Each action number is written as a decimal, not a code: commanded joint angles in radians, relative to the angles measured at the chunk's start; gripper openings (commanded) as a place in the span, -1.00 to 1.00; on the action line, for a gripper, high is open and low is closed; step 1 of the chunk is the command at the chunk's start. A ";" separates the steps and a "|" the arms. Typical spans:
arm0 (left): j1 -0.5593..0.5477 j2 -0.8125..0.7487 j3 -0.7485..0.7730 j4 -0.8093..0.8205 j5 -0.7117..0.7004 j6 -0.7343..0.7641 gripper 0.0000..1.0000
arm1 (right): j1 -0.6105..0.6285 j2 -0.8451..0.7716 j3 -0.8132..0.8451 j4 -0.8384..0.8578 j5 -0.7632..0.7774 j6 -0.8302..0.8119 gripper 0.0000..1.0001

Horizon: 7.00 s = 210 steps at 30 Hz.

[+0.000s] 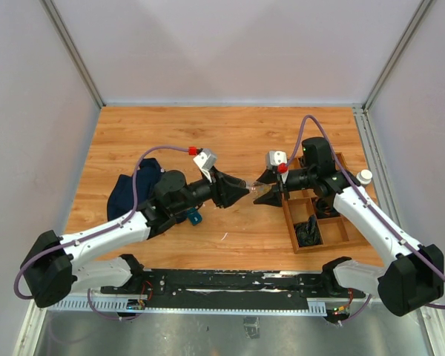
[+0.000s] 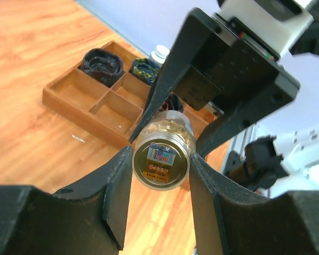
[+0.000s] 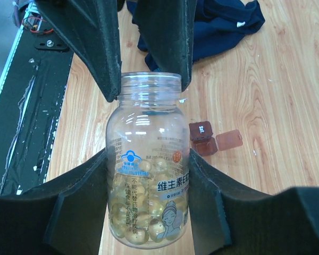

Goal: Sort the pills into containers

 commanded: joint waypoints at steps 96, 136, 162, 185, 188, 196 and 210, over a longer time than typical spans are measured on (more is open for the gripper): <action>0.019 0.006 -0.033 0.117 -0.059 -0.086 -0.99 | -0.008 -0.013 0.006 0.025 -0.065 -0.021 -0.99; -0.108 -0.253 -0.181 0.105 -0.122 0.342 0.98 | -0.009 -0.005 0.002 0.025 -0.084 -0.023 -0.99; 0.119 0.053 0.008 0.238 0.411 0.326 0.30 | -0.012 -0.010 -0.001 0.026 -0.096 -0.029 -0.99; 0.113 0.051 0.034 0.131 0.191 0.027 -1.00 | -0.016 -0.014 -0.002 0.025 -0.093 -0.028 -0.99; 0.079 -0.017 -0.013 0.093 -0.030 -0.146 -0.99 | -0.018 -0.011 -0.002 0.024 -0.092 -0.027 -0.99; -0.111 -0.018 0.080 -0.171 -0.397 -0.461 -0.99 | -0.018 -0.005 0.000 0.026 -0.092 -0.024 -0.99; -0.135 -0.069 0.116 -0.300 -0.584 -0.331 0.82 | -0.021 -0.008 0.000 0.026 -0.095 -0.024 -0.99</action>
